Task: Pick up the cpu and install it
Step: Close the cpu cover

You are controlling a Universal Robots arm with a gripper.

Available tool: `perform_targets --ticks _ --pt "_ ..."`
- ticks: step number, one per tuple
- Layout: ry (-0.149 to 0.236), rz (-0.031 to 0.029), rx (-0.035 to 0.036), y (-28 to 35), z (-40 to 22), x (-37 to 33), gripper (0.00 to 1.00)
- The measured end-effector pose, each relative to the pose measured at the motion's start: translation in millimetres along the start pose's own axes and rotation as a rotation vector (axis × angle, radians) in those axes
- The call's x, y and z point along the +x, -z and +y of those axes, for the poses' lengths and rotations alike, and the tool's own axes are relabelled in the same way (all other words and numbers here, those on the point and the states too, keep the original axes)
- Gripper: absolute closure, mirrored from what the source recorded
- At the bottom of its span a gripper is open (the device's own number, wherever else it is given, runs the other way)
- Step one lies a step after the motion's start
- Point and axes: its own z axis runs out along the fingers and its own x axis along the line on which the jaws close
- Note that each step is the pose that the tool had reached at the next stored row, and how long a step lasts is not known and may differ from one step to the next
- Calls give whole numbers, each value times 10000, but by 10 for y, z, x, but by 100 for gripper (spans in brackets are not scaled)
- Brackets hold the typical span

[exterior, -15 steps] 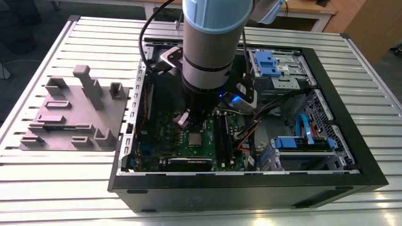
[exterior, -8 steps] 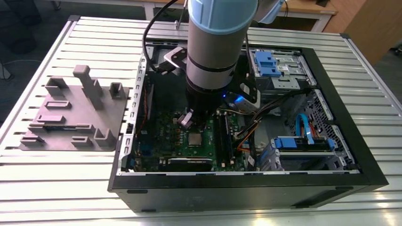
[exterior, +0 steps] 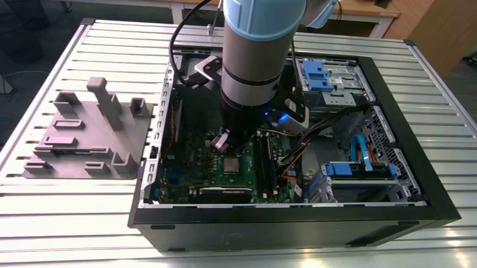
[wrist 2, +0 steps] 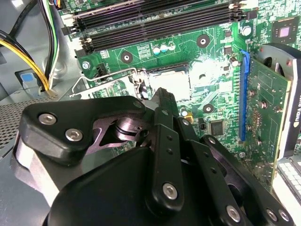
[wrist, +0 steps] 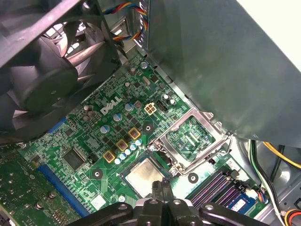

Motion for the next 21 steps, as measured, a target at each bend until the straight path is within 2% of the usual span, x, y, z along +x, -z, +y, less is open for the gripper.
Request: perform_targets --ticks 7,13,21 --pt "44 2 -2 0 0 0 90" --pt "915 39 -34 -1 0 0 90" --pt "930 40 -36 -1 0 -3 90"
